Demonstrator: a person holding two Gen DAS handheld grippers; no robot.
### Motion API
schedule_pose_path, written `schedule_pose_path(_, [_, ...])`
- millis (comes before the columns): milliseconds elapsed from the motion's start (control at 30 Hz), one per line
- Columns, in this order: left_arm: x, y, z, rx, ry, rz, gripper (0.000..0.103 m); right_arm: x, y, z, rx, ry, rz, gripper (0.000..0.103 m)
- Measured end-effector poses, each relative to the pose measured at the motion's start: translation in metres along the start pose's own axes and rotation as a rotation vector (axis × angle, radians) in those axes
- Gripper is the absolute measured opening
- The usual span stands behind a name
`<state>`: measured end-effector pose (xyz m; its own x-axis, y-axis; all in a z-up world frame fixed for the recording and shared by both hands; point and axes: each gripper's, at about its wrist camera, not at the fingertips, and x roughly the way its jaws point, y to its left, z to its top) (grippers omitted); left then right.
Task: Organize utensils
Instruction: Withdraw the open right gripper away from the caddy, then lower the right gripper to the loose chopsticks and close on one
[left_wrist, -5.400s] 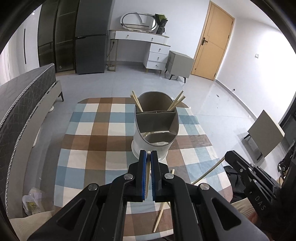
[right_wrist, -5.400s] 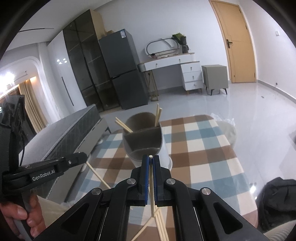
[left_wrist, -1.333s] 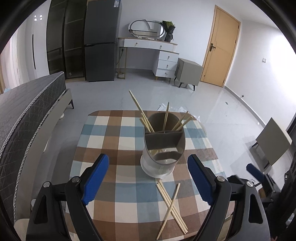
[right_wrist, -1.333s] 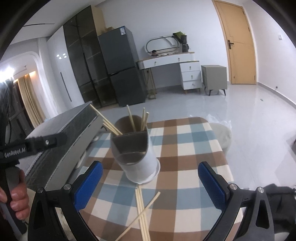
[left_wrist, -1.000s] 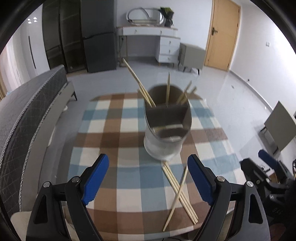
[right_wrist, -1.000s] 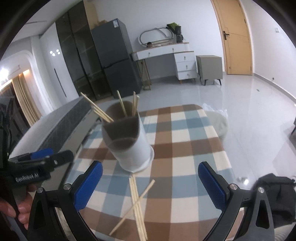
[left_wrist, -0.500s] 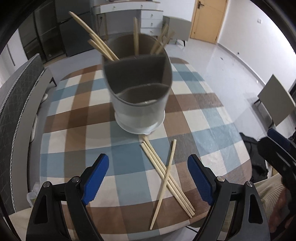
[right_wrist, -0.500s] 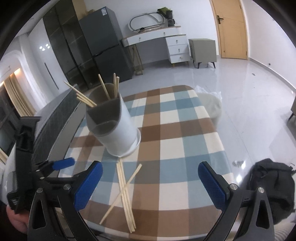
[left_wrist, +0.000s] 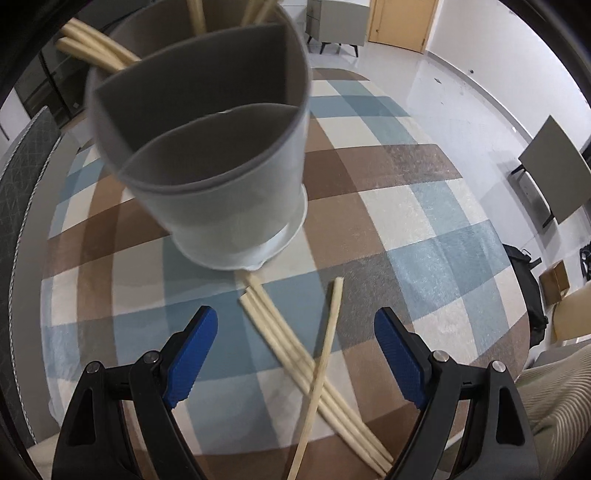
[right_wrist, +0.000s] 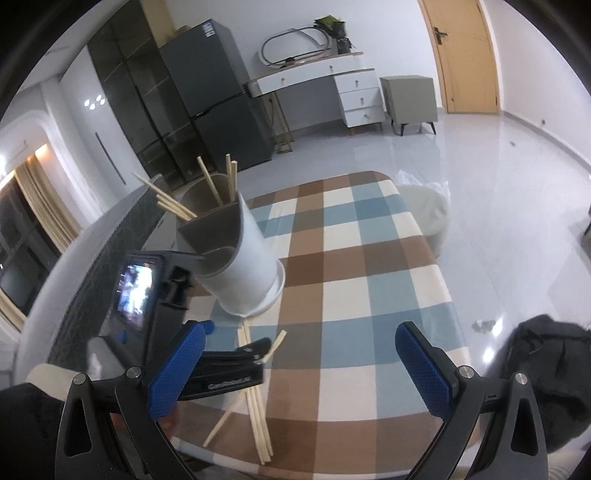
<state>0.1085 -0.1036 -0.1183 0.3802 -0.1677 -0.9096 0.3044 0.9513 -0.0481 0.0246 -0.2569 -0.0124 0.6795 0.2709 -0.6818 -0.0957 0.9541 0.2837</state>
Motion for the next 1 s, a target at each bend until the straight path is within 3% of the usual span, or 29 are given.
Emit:
schedule_pose_path(200, [0.016,-0.006,0.004,0.033,0.046,-0.001,0.081,0.003,-0.006,0.001,0.026,0.009,0.0,0.103])
schedule_pose_path(400, [0.027,-0.007,0.003,0.043,0.084,-0.011,0.07,0.003,-0.012,0.001,0.057,0.009,-0.023,0.103])
schedule_pose_path(500, [0.028,-0.009,0.002,0.057,0.085,-0.007,0.058,0.001,-0.013,0.001,0.062,0.007,-0.033,0.103])
schedule_pose_path(533, [0.029,-0.012,0.001,0.066,0.099,-0.022,0.046,0.0,-0.013,0.002,0.067,0.001,-0.02,0.103])
schedule_pose_path(600, [0.028,-0.017,0.001,0.09,0.094,-0.007,0.037,-0.004,-0.014,0.003,0.076,-0.021,-0.006,0.103])
schedule_pose_path(667, [0.027,-0.02,0.001,0.095,0.086,-0.017,0.017,-0.007,-0.015,0.005,0.082,-0.039,-0.008,0.103])
schedule_pose_path(733, [0.025,-0.021,0.0,0.094,0.083,-0.023,0.006,-0.008,-0.018,0.005,0.095,-0.044,-0.009,0.103])
schedule_pose_path(867, [0.026,-0.023,0.003,0.1,0.067,-0.003,0.002,-0.01,-0.018,0.005,0.103,-0.05,0.002,0.101])
schedule_pose_path(1000, [0.013,-0.018,0.005,0.064,0.02,-0.031,0.002,-0.011,-0.017,0.005,0.098,-0.06,-0.002,0.095])
